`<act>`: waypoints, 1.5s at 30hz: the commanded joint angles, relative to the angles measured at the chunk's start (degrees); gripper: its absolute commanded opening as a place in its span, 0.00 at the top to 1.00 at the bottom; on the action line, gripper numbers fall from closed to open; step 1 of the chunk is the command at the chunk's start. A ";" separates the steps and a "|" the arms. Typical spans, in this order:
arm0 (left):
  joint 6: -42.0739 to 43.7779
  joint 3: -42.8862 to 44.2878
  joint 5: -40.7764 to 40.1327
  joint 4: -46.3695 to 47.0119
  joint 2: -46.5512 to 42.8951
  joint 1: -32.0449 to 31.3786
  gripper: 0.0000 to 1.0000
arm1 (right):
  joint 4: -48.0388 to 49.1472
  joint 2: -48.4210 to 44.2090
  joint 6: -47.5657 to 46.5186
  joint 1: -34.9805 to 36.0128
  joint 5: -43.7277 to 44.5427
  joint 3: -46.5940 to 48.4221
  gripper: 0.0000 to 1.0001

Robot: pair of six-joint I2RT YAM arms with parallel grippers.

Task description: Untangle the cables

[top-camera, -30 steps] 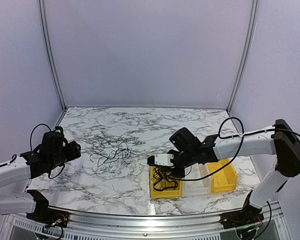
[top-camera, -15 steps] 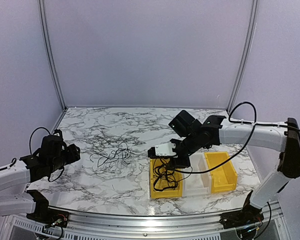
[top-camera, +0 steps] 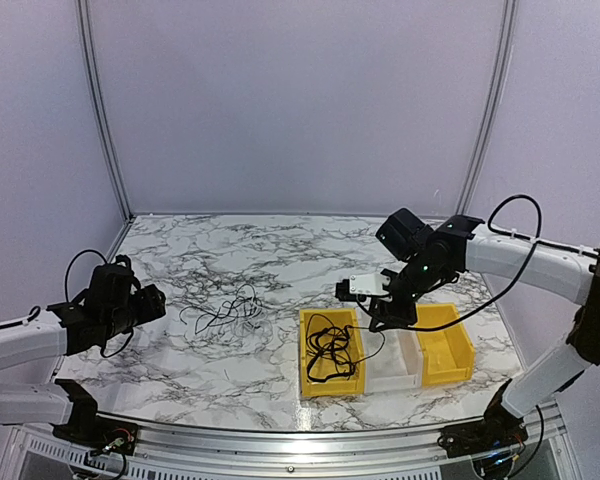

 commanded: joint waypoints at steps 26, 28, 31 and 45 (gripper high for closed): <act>-1.78 0.74 1.94 5.89 4.80 0.33 0.26 | -2.06 8.02 13.22 -2.27 -5.69 7.64 1.00; -1.64 1.06 2.14 6.30 5.57 0.33 0.26 | -0.77 8.63 14.12 -0.75 -5.69 8.35 1.00; -1.59 1.25 2.45 6.85 6.25 0.33 0.26 | 1.18 10.81 14.69 1.96 -5.43 9.72 1.00; -0.60 0.67 1.70 5.59 4.10 0.33 0.26 | 4.63 22.97 15.52 6.21 -1.60 14.85 1.00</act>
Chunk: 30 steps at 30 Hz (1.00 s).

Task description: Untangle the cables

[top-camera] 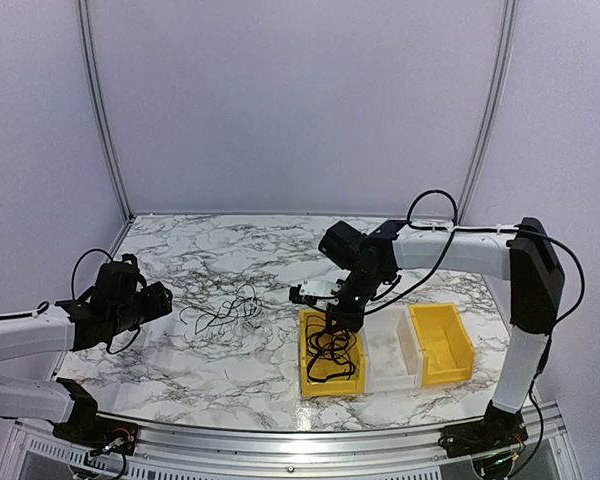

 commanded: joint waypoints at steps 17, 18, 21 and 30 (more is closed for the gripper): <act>-0.28 2.37 -1.11 3.39 3.72 0.41 0.24 | 5.20 6.29 -0.67 0.52 3.15 1.91 1.00; -0.57 2.61 -1.43 3.22 3.83 0.41 0.22 | 5.15 6.33 -1.18 0.52 3.39 1.65 1.00; 1.16 4.31 -1.73 2.10 3.25 0.41 0.17 | 4.59 6.24 -2.85 0.52 3.27 1.35 0.93; 10.89 9.81 -2.69 -2.95 -1.71 0.33 0.01 | 2.03 -0.26 -7.73 0.33 6.24 2.27 0.76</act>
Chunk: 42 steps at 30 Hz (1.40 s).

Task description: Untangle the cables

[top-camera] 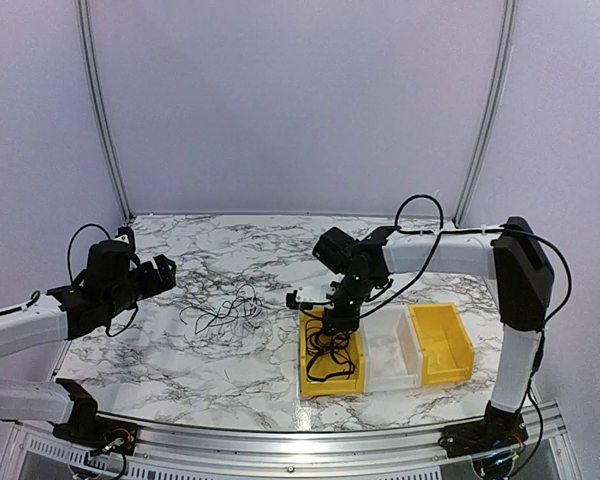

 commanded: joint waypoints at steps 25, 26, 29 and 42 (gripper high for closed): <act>20.74 20.20 16.69 -21.76 23.49 3.57 0.48 | -2.04 -20.74 -1.95 -15.52 -14.40 5.05 0.47; 19.82 20.77 19.04 -23.06 25.34 3.69 0.49 | -2.34 -20.87 -2.08 -15.96 -15.67 4.94 0.46; 18.98 21.99 22.55 -25.78 29.70 3.69 0.49 | -2.78 -21.09 -2.41 -16.14 -16.79 4.84 0.44; 23.81 29.77 21.98 -31.37 39.87 3.66 0.84 | -2.70 -22.50 -2.83 -16.15 -16.04 2.94 0.46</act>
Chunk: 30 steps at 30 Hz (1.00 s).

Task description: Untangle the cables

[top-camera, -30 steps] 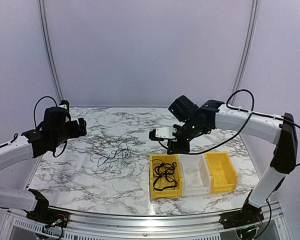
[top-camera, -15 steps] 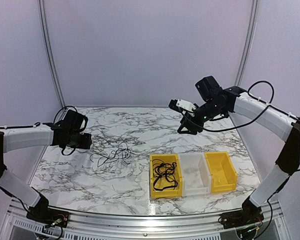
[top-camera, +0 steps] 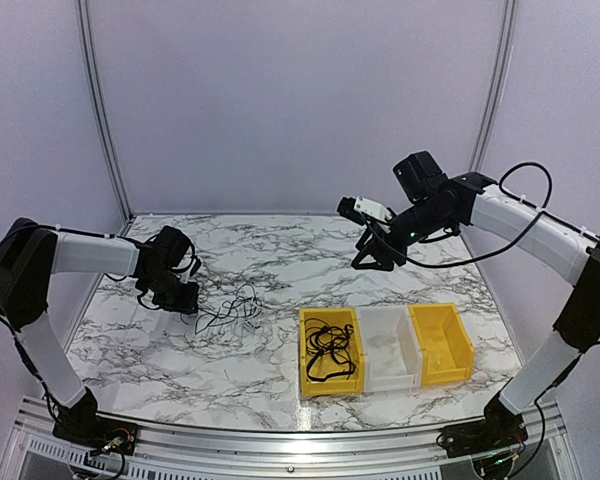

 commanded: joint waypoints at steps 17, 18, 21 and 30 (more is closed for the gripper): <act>4.48 37.71 11.78 -7.53 -17.72 -8.76 1.00 | 5.62 3.85 3.05 3.43 -8.84 23.66 0.47; 4.24 39.59 11.85 -7.55 -17.58 -9.01 1.00 | 7.09 4.69 3.60 4.64 -8.53 25.38 0.46; 3.60 44.07 11.52 -7.50 -17.27 -9.85 1.00 | 9.13 8.48 4.74 8.97 -9.79 30.88 0.43; 2.94 48.34 13.69 -6.59 -17.36 -11.43 1.00 | 22.37 20.40 27.72 15.80 -4.06 42.95 0.37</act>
